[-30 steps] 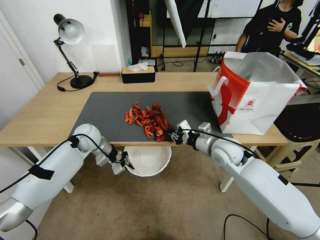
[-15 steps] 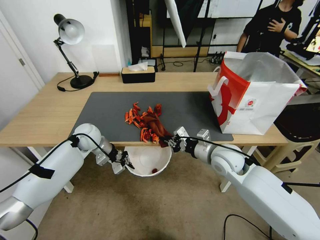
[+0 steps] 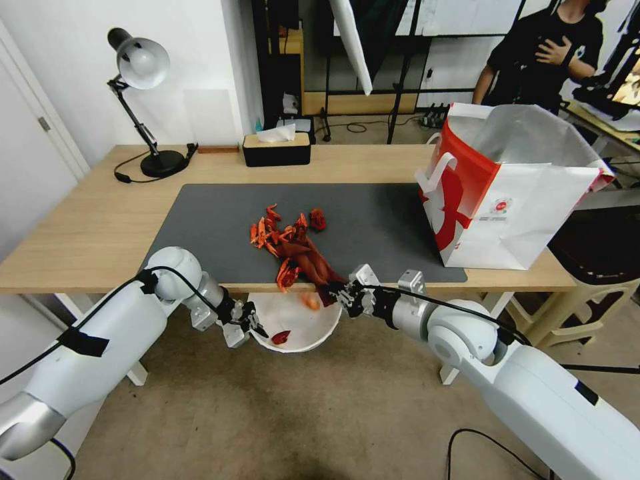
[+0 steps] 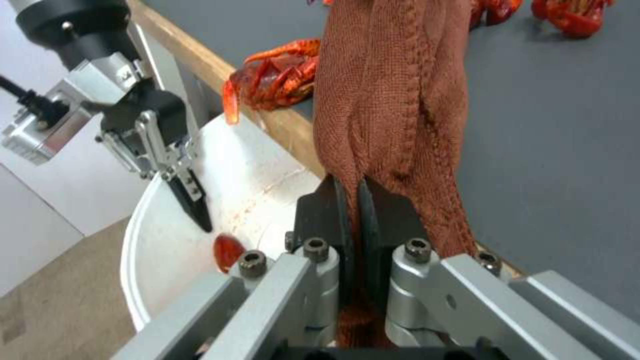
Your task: Sweep shrimp from table into container with towel, then put container into takeout bag.
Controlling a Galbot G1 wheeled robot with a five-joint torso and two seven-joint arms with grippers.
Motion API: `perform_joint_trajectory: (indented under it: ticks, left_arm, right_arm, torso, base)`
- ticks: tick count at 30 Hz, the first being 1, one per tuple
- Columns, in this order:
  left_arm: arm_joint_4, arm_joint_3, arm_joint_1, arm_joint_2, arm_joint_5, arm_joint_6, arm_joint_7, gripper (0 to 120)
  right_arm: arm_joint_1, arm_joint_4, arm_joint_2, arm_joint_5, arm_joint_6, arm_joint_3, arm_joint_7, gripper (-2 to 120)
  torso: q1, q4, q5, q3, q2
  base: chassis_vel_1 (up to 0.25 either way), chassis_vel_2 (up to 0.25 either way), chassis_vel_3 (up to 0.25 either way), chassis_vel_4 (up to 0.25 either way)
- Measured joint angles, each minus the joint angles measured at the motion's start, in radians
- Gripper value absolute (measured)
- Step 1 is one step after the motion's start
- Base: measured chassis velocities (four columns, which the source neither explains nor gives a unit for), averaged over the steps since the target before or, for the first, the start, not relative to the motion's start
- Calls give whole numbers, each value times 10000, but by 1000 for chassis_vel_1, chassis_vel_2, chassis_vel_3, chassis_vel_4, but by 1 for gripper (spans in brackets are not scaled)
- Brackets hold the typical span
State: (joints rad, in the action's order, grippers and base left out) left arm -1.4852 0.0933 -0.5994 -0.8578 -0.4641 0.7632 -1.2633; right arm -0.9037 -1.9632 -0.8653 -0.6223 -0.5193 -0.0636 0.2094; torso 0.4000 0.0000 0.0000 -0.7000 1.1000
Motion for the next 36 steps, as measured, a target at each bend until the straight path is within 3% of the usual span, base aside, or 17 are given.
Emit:
perform_joint_trajectory:
  ticks: [22, 36]
  left_arm:
    - [6, -75, 12, 116, 41, -4, -10, 0]
    - [0, -97, -63, 132, 43, -1, -7, 0]
  right_arm:
    - [-694, -743, 344, 25, 68, 228, 162, 2]
    - [-647, -1317, 520, -626, 284, 1298, 228, 2]
  torso:
    - [0, 0, 0, 0, 0]
    - [0, -1, 0, 0, 0]
  base:
    - [0, 0, 0, 0]
    - [0, 0, 0, 0]
